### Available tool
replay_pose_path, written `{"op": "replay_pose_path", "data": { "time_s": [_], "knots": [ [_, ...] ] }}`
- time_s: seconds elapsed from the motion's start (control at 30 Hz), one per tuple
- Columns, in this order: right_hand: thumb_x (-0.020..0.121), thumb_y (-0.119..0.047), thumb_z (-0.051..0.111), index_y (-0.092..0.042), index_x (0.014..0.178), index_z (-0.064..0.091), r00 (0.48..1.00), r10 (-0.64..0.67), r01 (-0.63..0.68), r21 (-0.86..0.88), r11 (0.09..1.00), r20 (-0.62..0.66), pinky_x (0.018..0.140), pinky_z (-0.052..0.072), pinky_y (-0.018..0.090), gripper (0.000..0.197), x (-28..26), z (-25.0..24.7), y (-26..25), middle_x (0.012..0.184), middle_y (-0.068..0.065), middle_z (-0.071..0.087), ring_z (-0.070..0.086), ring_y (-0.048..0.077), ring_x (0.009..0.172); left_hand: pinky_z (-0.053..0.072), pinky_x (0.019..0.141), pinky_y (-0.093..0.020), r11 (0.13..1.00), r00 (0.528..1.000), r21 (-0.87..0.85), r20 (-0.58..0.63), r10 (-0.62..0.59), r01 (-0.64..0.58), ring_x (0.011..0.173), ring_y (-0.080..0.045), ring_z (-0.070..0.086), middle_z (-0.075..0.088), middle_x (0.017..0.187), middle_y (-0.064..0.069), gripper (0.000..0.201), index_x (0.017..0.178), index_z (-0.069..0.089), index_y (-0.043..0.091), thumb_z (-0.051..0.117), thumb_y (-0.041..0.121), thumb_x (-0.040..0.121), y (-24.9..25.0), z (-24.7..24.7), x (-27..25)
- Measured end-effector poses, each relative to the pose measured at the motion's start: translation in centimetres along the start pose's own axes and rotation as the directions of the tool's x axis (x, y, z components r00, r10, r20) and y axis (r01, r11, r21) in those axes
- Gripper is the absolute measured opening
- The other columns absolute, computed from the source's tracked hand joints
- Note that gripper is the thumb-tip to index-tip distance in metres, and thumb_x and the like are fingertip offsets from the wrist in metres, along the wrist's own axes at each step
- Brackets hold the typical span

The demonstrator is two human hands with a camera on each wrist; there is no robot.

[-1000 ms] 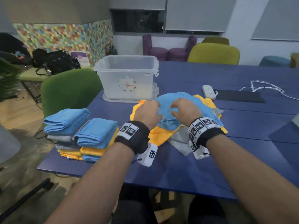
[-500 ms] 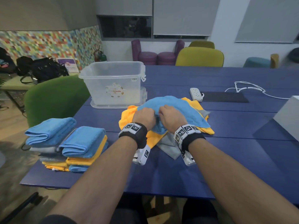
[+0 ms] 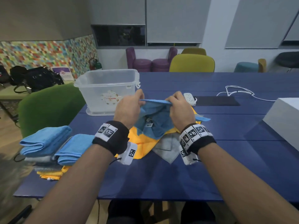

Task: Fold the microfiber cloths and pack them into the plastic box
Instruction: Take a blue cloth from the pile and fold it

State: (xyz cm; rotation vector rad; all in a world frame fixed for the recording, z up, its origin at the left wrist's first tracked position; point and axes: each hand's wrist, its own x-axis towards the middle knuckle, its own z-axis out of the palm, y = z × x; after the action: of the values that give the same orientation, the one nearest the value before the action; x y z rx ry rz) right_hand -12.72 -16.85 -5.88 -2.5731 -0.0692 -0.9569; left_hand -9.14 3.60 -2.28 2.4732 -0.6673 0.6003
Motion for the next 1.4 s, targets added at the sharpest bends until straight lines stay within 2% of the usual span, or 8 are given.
{"op": "replay_pose_path", "data": {
  "time_s": [0.3,0.5,0.8,0.9,1.03,1.1,1.2,1.4],
  "knots": [
    [0.09,-0.009,0.06,-0.021,0.102,0.075,0.956,0.247,-0.234,0.094,0.968,-0.161,0.076,0.05,0.033,0.023,-2.4,-6.5,3.4,0.091,0.005,0.074,0.066,0.027,0.088,0.04,0.068,-0.027,0.976,0.978,-0.208,-0.179,-0.106,0.068,0.076,-0.015,0.061,0.068,0.076,0.002,0.005,0.084,0.074,0.016,0.078,0.013,0.087,-3.0,-7.8,-1.9],
    [0.091,-0.009,0.066,-0.012,0.098,0.076,0.901,0.293,-0.233,0.212,0.949,-0.321,0.071,0.03,-0.003,0.013,-3.0,-10.8,3.3,0.084,-0.003,0.068,0.054,0.002,0.078,0.05,0.07,-0.026,0.876,0.931,-0.478,-0.289,-0.225,0.064,0.069,-0.002,0.056,0.066,0.077,0.006,0.006,0.089,0.073,0.02,0.079,0.02,0.088,-3.0,-11.3,-3.2],
    [0.088,-0.021,0.072,-0.017,0.097,0.076,0.815,0.424,-0.244,0.43,0.869,-0.396,0.074,0.05,0.021,0.011,-0.7,-12.5,2.6,0.084,0.002,0.073,0.063,0.009,0.074,0.06,0.084,-0.048,0.589,0.856,-0.796,-0.2,-0.476,0.141,0.084,-0.023,0.068,0.077,0.096,-0.013,0.016,0.088,0.08,0.014,0.077,0.03,0.09,-3.7,-11.0,-2.9],
    [0.087,-0.022,0.075,-0.009,0.099,0.078,0.793,0.556,-0.449,0.38,0.809,-0.247,0.086,0.052,0.027,0.018,-0.8,-9.5,4.4,0.091,0.012,0.076,0.067,0.016,0.082,0.057,0.078,-0.065,0.571,0.786,-0.757,-0.125,-0.605,0.319,0.076,-0.022,0.061,0.073,0.086,-0.014,0.044,0.085,0.079,0.011,0.078,0.052,0.072,-6.9,-7.1,-3.1],
    [0.082,-0.033,0.077,-0.015,0.087,0.076,0.736,0.673,-0.643,0.233,0.729,-0.075,0.074,0.041,0.026,0.019,-2.1,-6.3,4.5,0.095,0.008,0.076,0.067,0.029,0.095,0.059,0.074,-0.051,0.667,0.733,-0.575,-0.161,-0.66,0.474,0.068,-0.017,0.057,0.066,0.072,-0.005,0.026,0.082,0.076,0.01,0.077,0.036,0.083,-6.0,-3.8,-4.4],
    [0.081,-0.03,0.076,-0.018,0.078,0.07,0.727,0.686,-0.65,0.29,0.702,-0.03,0.069,0.035,0.024,0.014,-2.6,-5.3,3.2,0.088,0.002,0.074,0.062,0.024,0.085,0.058,0.074,-0.039,0.704,0.754,-0.557,-0.194,-0.627,0.442,0.069,-0.02,0.062,0.071,0.075,-0.006,0.015,0.088,0.077,0.011,0.077,0.026,0.086,-4.1,-3.1,-4.8],
    [0.078,-0.026,0.08,-0.018,0.07,0.066,0.776,0.631,-0.551,0.517,0.655,0.028,0.069,0.051,0.036,0.018,-3.2,-3.7,-0.1,0.074,-0.003,0.072,0.064,0.02,0.069,0.047,0.065,-0.021,0.761,0.812,-0.548,-0.229,-0.536,0.348,0.066,-0.021,0.062,0.068,0.068,0.001,0.01,0.089,0.078,0.008,0.075,0.018,0.089,-1.2,-2.0,-5.1],
    [0.091,-0.012,0.073,-0.003,0.086,0.069,0.866,0.467,-0.434,0.733,0.524,0.18,0.055,0.056,0.029,0.011,-4.4,-3.0,-6.9,0.072,0.01,0.068,0.062,0.015,0.058,0.054,0.067,-0.039,0.816,0.917,-0.535,-0.174,-0.358,0.217,0.067,-0.028,0.066,0.069,0.063,0.003,0.02,0.076,0.073,0.015,0.066,0.027,0.092,3.6,0.6,-5.7]
  ]
}}
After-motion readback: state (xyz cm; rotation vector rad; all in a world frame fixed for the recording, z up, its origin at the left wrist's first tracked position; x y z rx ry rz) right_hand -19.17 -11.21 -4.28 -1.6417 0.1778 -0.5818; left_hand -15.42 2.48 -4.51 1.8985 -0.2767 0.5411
